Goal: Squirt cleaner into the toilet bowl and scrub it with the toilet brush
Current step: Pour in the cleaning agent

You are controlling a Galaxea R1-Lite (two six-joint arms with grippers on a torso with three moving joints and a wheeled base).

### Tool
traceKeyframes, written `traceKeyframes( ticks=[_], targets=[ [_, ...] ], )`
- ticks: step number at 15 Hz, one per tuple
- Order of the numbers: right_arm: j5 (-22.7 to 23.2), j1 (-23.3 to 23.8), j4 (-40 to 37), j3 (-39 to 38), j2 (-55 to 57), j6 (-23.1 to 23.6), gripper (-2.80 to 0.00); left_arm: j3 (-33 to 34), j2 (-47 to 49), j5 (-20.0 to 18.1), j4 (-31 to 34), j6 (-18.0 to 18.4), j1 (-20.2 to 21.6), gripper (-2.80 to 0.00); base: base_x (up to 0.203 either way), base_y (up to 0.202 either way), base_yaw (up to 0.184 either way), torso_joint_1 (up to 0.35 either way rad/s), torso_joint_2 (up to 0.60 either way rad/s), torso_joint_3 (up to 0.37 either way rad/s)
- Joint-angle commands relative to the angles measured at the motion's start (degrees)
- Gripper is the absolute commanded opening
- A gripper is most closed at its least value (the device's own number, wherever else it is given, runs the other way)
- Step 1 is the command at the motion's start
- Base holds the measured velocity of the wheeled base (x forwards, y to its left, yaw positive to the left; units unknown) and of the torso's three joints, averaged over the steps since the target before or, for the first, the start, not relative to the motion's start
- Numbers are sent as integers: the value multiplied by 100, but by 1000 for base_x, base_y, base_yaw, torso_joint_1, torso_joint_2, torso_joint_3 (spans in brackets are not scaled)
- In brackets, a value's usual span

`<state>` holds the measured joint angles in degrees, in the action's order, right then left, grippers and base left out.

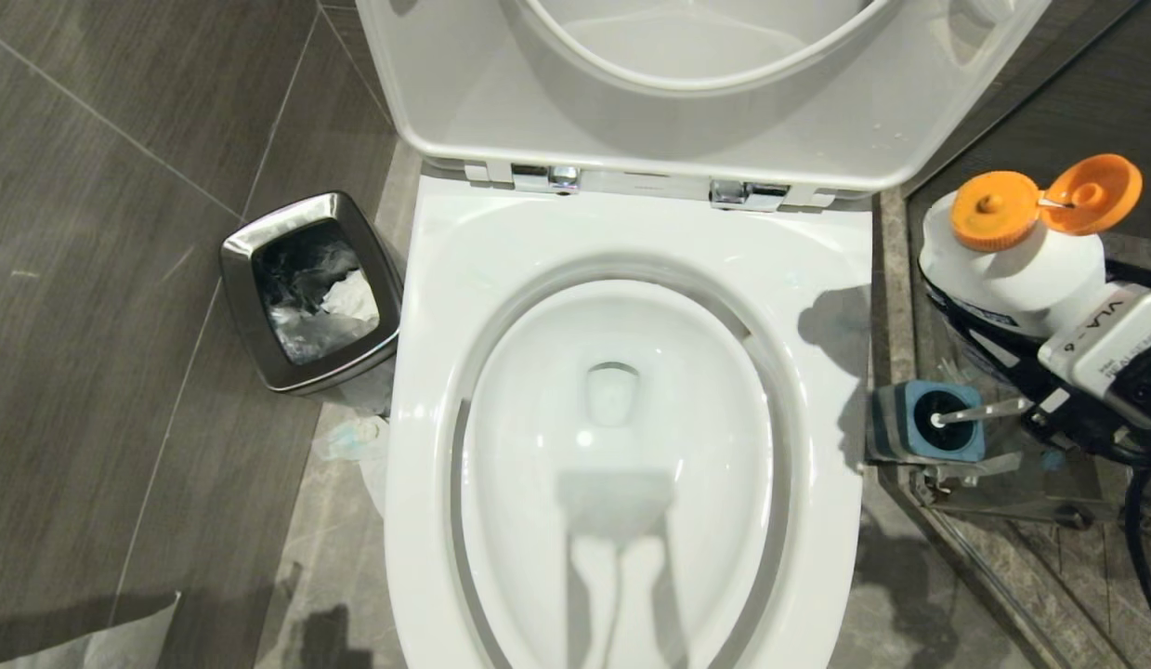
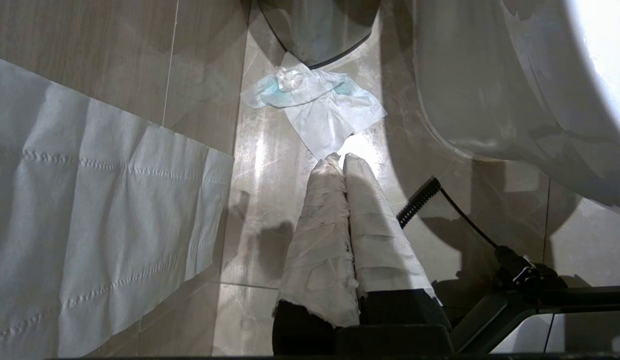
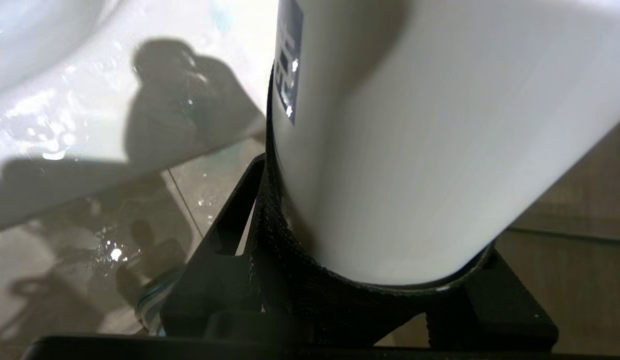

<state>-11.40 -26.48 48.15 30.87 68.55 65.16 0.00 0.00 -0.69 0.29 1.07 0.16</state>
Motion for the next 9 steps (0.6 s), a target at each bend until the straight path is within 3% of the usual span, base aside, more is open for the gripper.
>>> traceKeyframes(
  ticks=[1, 7, 9],
  targets=[
    [-83, -146, 27, 115, 170, 231, -280, 9, 9, -2, -3, 7, 2, -280, 0, 0, 0, 0, 0, 0],
    [-649, -833, 28, 161, 304, 968, -280, 9, 9, -2, -3, 7, 4, -280, 0, 0, 0, 0, 0, 0],
    [-694, -964, 27, 196, 298, 1438, -280, 9, 9, -2, -3, 7, 2, -280, 0, 0, 0, 0, 0, 0]
  ],
)
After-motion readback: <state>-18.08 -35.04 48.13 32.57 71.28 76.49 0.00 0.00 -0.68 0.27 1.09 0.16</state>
